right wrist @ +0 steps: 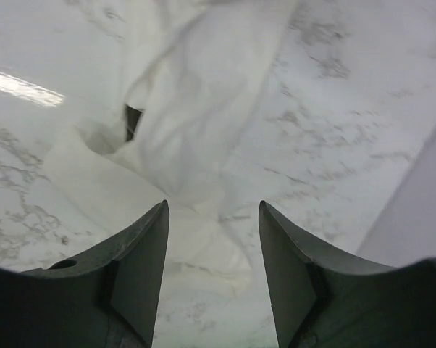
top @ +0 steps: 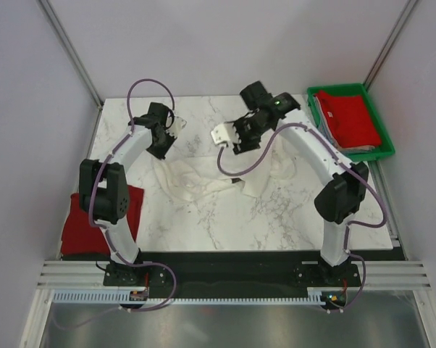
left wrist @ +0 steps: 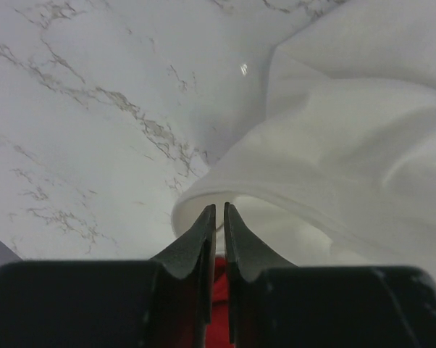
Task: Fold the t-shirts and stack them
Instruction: Flatten the tshirt out
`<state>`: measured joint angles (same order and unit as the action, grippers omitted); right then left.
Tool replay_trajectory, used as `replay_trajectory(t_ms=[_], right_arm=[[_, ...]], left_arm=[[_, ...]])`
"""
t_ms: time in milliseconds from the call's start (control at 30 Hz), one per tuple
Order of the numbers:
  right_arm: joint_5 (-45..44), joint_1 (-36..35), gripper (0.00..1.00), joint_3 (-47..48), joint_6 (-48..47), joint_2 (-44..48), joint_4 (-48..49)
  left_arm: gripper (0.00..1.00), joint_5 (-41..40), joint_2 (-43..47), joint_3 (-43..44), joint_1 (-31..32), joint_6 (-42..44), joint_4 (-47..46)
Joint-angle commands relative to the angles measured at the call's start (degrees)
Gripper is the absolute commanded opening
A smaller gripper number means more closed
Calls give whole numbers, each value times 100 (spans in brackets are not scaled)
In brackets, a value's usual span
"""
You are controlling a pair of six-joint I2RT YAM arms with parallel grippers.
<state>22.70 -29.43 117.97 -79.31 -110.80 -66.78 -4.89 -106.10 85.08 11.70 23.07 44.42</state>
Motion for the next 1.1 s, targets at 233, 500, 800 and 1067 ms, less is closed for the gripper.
replay_trajectory(t_ms=[233,500,800,1067], right_arm=[[-186,-1055,61,-1346,-1631,-310,-1698],[-546,-1337,59,-1672,-1869,-512,-1689],[-907,-1355,52,-1778,-1922,-995,-1698],[-1030,-1355,47,-1611,-1860,-1233,-1689]], left_arm=[[10,936,486,-431,-423,-233,216],[7,1165,476,-457,-485,-505,225],[7,1139,547,-448,-511,-514,216],[7,1156,503,-439,-520,-540,207]])
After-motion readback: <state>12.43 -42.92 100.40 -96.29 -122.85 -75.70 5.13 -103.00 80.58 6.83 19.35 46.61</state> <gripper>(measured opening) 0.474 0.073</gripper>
